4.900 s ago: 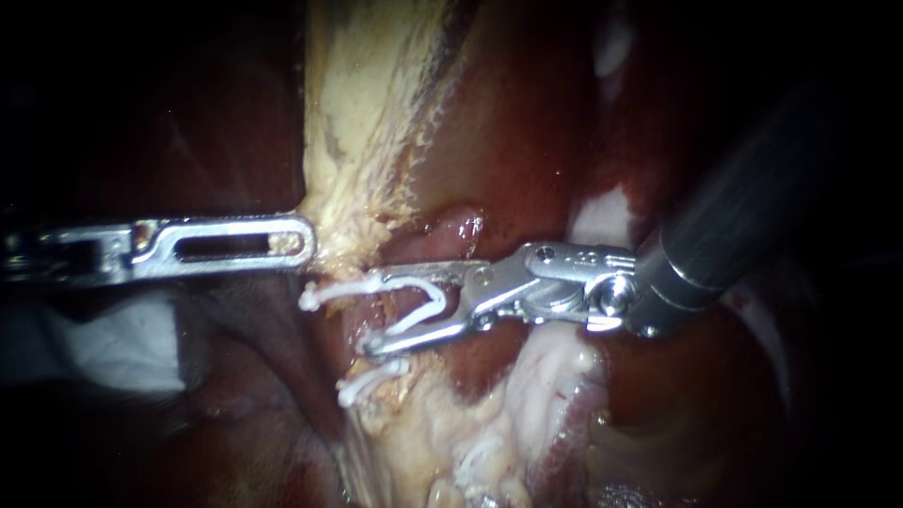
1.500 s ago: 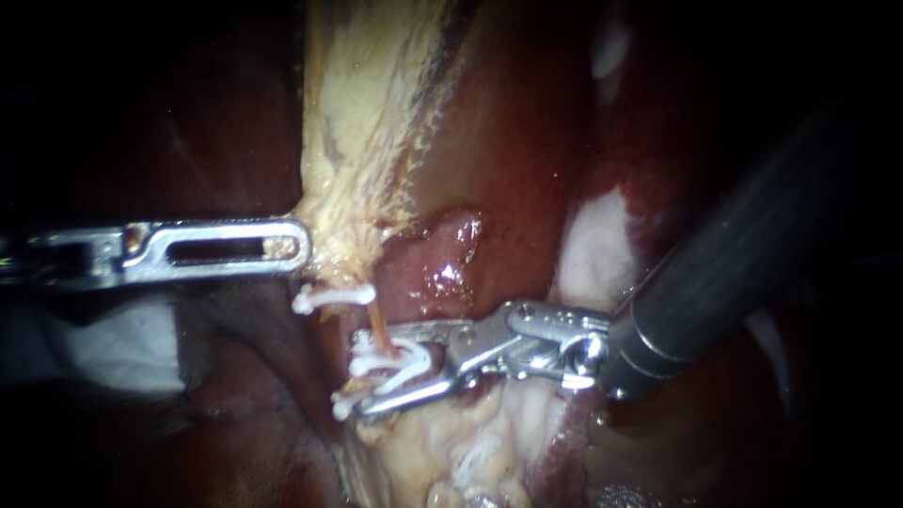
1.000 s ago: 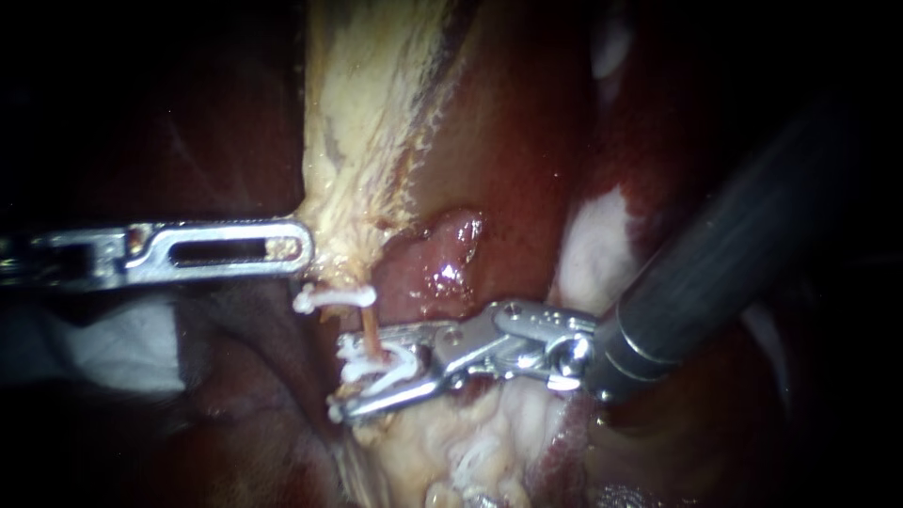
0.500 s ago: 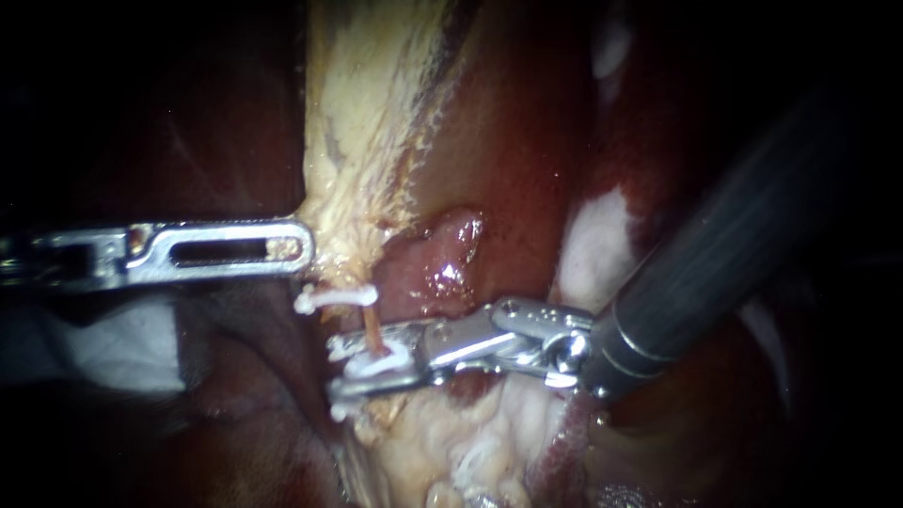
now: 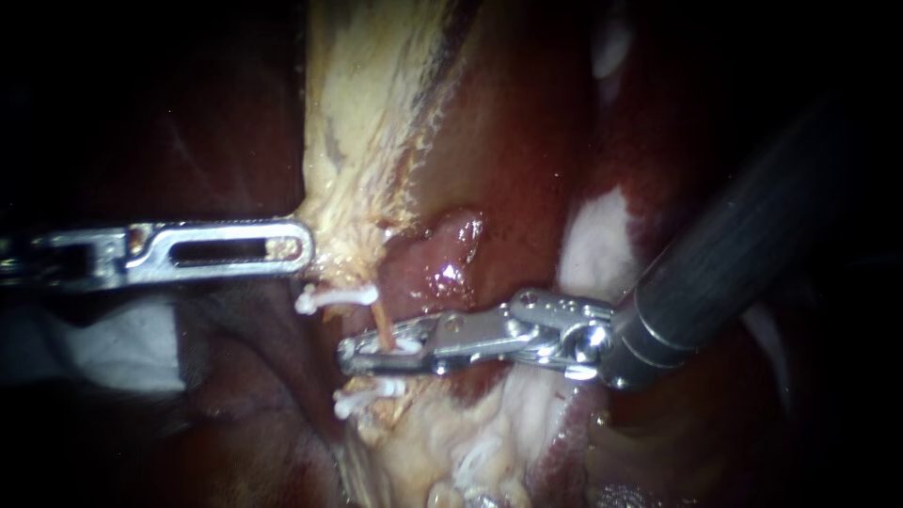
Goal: Clipping second clip right tube
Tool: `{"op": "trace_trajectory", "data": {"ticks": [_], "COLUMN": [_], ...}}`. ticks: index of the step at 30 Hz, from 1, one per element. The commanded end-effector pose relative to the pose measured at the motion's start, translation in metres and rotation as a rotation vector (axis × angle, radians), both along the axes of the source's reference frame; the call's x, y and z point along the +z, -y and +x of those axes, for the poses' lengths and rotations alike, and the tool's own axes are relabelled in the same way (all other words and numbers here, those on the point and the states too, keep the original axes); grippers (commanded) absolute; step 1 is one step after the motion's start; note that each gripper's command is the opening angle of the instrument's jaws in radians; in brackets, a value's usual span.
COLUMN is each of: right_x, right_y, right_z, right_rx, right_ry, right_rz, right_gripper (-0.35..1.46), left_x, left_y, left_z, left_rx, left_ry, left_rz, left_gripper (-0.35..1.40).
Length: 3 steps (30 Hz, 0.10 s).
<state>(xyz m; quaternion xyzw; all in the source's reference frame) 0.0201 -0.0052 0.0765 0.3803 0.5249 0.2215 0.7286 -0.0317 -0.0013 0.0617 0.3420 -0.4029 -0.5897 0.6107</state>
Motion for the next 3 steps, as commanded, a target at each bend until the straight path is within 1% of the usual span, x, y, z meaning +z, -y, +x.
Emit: {"op": "trace_trajectory", "data": {"ticks": [1,3], "right_x": [0.0,0.0001], "right_y": [0.0,-0.0001], "right_z": [0.0,0.0], "right_rx": [-0.001,-0.001], "right_ry": [-0.001,-0.001], "right_rz": [0.0,0.0], "right_gripper": [-0.35,-0.35], "left_x": [0.0,0.0001], "left_y": [0.0,-0.0001], "left_z": [0.0,0.0], "left_rx": [0.0,0.0], "left_ry": [0.0,0.0], "left_rz": [0.0,0.0], "left_gripper": [-0.35,-0.35]}}
